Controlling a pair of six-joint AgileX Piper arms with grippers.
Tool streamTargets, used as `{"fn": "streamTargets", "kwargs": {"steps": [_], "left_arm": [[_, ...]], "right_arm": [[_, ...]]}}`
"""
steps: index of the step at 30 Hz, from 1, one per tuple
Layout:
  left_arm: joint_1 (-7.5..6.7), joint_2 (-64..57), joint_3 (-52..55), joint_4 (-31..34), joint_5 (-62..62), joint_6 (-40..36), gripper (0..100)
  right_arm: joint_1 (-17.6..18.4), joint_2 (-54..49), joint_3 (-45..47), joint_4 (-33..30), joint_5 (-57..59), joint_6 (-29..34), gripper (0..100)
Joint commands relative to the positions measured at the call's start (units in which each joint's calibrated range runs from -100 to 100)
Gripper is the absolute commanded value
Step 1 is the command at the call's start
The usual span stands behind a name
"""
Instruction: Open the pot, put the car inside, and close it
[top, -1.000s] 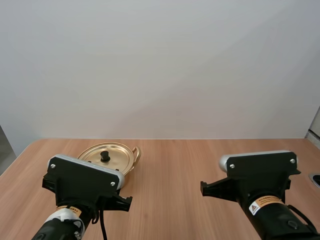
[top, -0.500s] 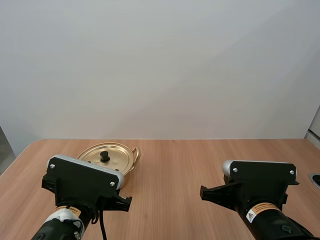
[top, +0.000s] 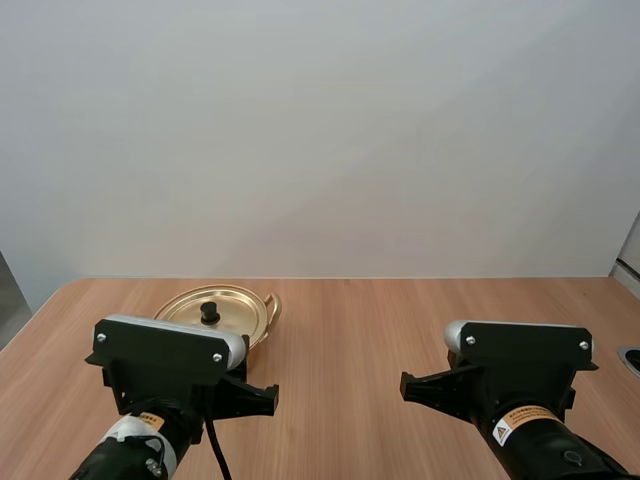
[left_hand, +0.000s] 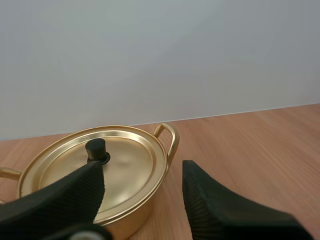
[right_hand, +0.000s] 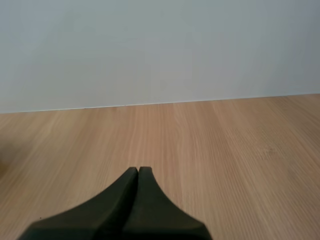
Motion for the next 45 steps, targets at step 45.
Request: {"fn": "streamTargets", "kwargs": {"steps": [45], "left_arm": [[0.05, 0.0, 0.0, 26.57, 2.21, -10.77, 0]], "right_arm": [[0.01, 0.0, 0.0, 0.0, 0.02, 0.02, 0]]}}
